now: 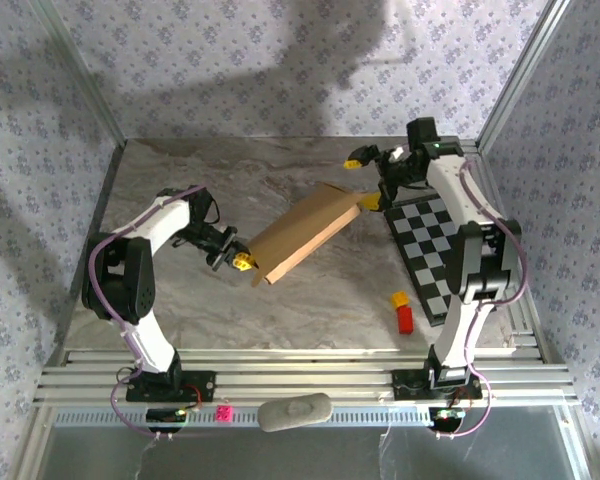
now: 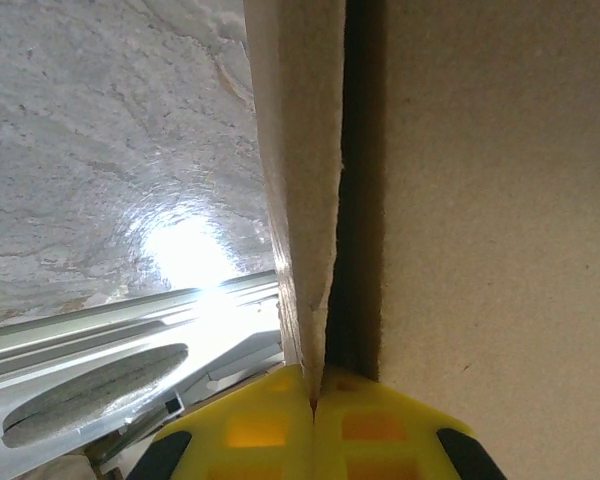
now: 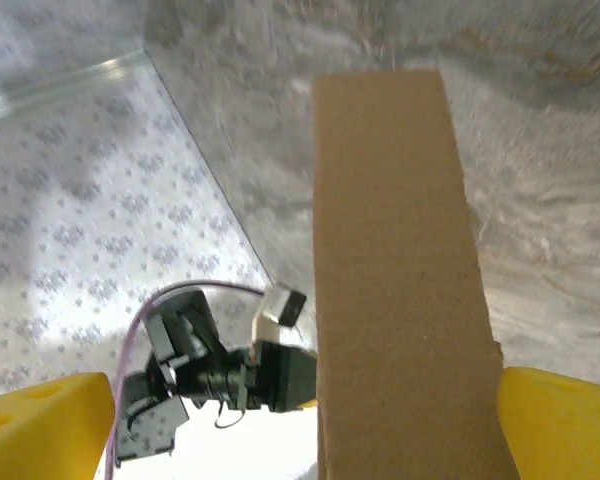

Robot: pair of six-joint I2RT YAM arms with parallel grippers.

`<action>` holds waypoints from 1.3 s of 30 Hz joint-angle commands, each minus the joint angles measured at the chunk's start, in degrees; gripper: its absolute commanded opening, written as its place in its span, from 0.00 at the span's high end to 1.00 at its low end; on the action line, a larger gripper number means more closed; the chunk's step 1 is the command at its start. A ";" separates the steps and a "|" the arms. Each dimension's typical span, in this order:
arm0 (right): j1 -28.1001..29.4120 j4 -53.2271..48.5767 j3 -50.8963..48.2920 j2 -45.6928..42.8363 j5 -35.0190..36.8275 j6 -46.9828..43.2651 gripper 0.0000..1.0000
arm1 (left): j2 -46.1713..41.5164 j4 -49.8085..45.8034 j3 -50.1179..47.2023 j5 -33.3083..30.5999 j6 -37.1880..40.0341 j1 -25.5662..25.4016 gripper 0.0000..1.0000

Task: Fold the paper box

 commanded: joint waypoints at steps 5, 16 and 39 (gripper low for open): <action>-0.42 -11.73 -1.59 0.48 -3.02 -11.54 0.00 | -0.81 -3.35 1.14 -0.08 3.76 0.35 1.00; 0.76 -8.95 -7.14 1.18 -5.89 -14.57 0.10 | 0.08 -4.24 2.82 -0.61 4.64 0.35 1.00; 2.02 0.99 -10.01 -0.36 -7.12 -1.07 0.47 | 0.79 -5.37 6.43 -2.25 4.60 2.76 0.82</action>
